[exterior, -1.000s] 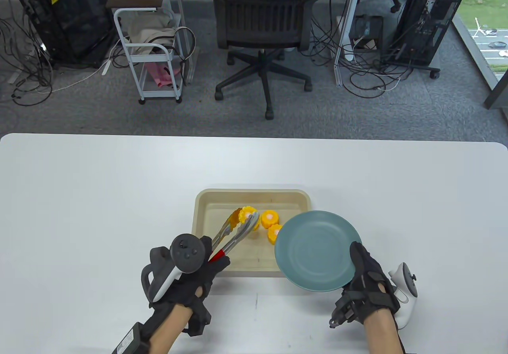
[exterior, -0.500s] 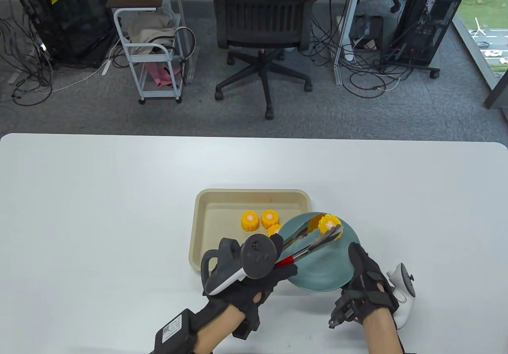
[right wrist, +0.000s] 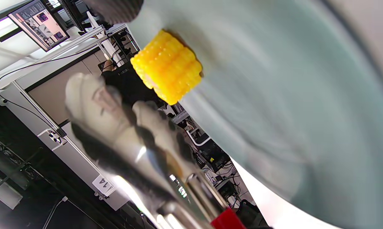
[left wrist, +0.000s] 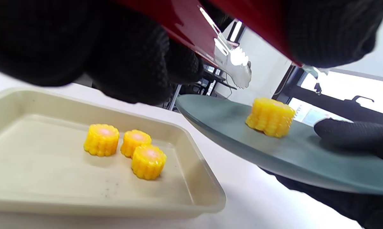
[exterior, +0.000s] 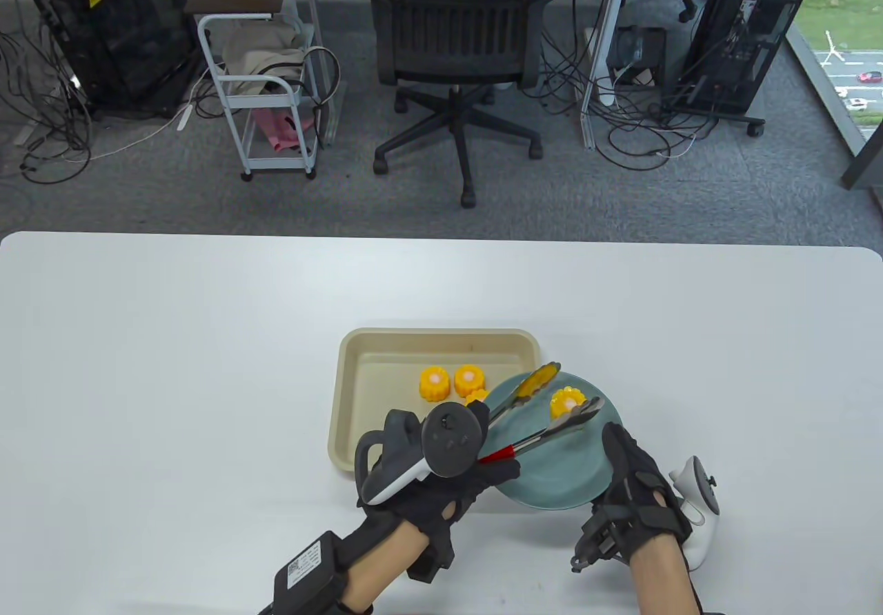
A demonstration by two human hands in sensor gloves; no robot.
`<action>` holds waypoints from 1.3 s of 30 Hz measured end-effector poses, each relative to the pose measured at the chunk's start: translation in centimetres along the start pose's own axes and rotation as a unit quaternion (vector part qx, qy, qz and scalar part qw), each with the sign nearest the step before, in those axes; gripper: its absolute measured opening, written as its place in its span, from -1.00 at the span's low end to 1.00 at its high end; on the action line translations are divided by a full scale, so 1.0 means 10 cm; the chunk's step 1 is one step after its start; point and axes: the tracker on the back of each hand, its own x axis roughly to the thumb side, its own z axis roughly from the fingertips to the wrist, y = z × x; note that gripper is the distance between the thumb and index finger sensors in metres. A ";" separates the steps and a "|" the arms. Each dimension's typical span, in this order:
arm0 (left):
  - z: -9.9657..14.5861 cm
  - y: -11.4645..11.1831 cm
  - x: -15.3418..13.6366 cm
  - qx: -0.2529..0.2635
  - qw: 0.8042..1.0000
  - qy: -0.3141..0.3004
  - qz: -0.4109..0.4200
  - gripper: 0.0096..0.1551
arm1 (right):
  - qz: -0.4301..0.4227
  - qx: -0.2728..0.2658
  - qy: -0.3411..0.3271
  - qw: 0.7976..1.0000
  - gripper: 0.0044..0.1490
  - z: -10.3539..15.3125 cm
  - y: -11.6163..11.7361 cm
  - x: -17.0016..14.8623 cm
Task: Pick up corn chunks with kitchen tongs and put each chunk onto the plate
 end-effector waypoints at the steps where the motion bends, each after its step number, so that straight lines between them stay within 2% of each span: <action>1: 0.00 0.03 -0.04 0.008 1.000 0.002 0.009 0.07 | -0.002 0.000 -0.001 1.000 -0.26 0.00 0.00 0.00; 4: -0.03 0.12 -0.18 0.012 0.999 0.022 0.040 0.09 | 0.002 0.002 -0.002 1.000 -0.26 0.00 0.01 0.00; 8: -0.09 0.23 -0.45 0.043 0.995 0.064 0.064 0.09 | 0.003 0.007 -0.003 1.000 -0.26 0.00 0.02 0.00; 13: -0.17 0.24 -0.76 0.054 0.987 0.128 0.078 0.10 | 0.004 0.008 -0.004 1.000 -0.26 0.00 0.02 -0.01; 21: -0.31 -0.01 -1.01 0.012 0.976 0.216 0.032 0.11 | 0.002 0.006 -0.008 1.000 -0.26 0.00 0.03 0.01; 29: -0.35 -0.19 -1.25 -0.055 0.963 0.263 0.024 0.08 | 0.003 0.009 -0.010 1.000 -0.26 0.01 0.03 0.02; 39: -0.27 -0.29 -1.44 -0.078 0.956 0.282 0.032 0.07 | 0.009 0.012 -0.006 1.000 -0.26 0.01 0.04 0.01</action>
